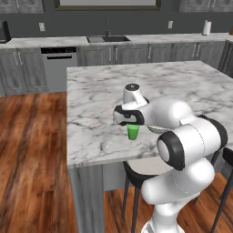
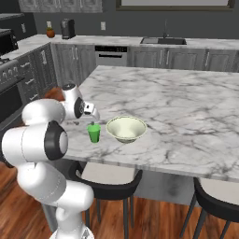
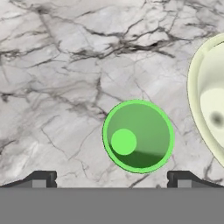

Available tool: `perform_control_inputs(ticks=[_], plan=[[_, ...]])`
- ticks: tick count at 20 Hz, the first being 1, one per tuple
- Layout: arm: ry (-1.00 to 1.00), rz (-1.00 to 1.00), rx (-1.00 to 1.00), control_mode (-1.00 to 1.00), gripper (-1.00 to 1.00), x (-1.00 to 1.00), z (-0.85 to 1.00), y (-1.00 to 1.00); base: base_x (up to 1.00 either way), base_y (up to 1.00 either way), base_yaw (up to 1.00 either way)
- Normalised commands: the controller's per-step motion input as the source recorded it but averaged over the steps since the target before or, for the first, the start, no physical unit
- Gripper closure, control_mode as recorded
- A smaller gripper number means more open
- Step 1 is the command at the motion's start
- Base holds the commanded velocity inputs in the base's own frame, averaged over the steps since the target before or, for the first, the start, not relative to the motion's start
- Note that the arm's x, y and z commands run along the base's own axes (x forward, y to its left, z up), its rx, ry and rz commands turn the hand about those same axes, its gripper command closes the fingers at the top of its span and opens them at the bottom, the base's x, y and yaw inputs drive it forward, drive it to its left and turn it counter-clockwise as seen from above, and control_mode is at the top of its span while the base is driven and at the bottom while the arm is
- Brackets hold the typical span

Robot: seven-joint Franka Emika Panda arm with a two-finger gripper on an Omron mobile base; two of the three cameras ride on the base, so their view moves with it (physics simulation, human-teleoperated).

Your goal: Place the cup inside the bowl on the dining table and move the bowl to any counter.

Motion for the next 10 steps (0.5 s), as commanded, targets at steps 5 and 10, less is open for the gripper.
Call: perform_control_inputs(ticks=[5,10], plan=[[0.0,0.0,0.0,-1.0,-1.0,0.1,-0.15,0.0,0.0,0.0,0.0],[0.04,0.0,0.0,-1.0,-1.0,0.02,-0.13,0.0,0.0,0.0,0.0]])
